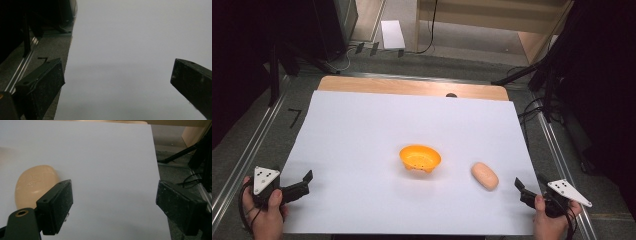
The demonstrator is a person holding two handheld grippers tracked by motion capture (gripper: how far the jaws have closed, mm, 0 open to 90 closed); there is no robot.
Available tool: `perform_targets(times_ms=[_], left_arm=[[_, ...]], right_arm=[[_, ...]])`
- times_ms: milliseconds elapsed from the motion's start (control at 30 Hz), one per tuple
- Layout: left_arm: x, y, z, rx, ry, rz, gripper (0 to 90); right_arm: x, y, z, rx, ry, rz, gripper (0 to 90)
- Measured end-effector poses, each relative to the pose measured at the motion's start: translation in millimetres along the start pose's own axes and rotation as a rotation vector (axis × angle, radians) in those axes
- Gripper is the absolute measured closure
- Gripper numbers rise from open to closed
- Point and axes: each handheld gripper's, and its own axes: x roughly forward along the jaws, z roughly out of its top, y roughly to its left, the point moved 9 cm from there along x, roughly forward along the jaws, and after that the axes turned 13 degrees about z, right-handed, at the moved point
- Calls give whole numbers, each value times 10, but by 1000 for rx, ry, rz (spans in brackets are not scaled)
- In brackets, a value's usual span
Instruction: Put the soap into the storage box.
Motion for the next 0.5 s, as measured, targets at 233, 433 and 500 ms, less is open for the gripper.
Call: perform_targets(times_ms=[233,433,500], left_arm=[[8,-5,-5,5,8,-2,0],[16,-3,-11,4,20,-5,0],[15,-3,-11,6,19,-1,0]], right_arm=[[18,46,-13,-47,65,13,159],[68,82,-52,-72,208,37,136],[99,100,-39,-55,258,58,105]])
